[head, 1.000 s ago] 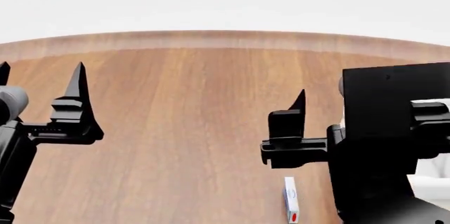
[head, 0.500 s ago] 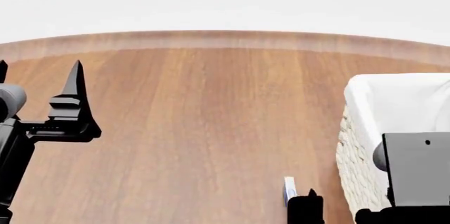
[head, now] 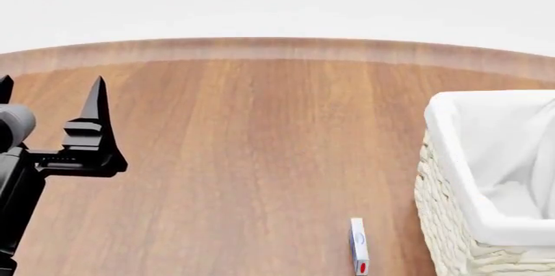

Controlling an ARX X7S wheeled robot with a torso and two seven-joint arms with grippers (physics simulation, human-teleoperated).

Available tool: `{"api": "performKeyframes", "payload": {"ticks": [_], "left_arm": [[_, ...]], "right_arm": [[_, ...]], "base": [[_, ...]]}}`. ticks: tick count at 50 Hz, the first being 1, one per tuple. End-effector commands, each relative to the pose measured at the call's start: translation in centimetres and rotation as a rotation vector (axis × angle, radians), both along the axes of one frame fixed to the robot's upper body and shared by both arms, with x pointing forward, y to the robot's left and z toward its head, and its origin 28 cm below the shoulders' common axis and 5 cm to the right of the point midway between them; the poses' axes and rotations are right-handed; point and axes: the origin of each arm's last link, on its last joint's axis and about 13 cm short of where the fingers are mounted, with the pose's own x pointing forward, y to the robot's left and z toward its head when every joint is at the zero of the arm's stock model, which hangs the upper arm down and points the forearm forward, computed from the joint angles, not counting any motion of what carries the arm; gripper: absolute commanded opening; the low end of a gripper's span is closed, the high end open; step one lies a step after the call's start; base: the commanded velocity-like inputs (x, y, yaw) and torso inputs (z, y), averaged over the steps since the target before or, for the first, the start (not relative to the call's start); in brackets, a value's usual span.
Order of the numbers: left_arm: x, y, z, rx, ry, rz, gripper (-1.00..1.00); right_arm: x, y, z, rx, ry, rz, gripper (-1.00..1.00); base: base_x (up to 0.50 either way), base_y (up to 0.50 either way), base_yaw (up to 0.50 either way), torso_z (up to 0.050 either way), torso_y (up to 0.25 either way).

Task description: Pick up the alphabet soup and the cream cheese box, and put them in the basket.

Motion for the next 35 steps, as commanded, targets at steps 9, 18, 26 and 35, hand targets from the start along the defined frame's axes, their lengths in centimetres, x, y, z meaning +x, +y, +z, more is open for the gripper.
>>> {"api": "performKeyframes", "payload": {"ticks": [9,18,26,35], "left_arm": [[0.0,0.0,-0.2,0.002,0.006,-0.003,1.0],[0.1,0.0,-0.5,0.003,0.011,-0.001,1.0],[0.1,0.0,-0.6,0.004,0.012,-0.002,1.0],[0.2,0.0,-0.6,0.004,0.012,-0.001,1.0]], "right_arm": [[-1.4,-1.7,-0.5,0.007,0.018,-0.19,1.0],[-2.0,-2.8,-0.8,0.019,-0.008,-0.31,1.0],[-3.0,-4.1,-0.7,0.016,-0.028,-0.418,1.0],[-4.3,-5.6,-0.9,-0.001,-0.029,-0.515,1.0]], "base": [[0.0,0.0,0.0,0.0,0.0],[0.0,0.0,0.0,0.0,0.0],[0.0,0.0,0.0,0.0,0.0],[0.0,0.0,0.0,0.0,0.0]]}}
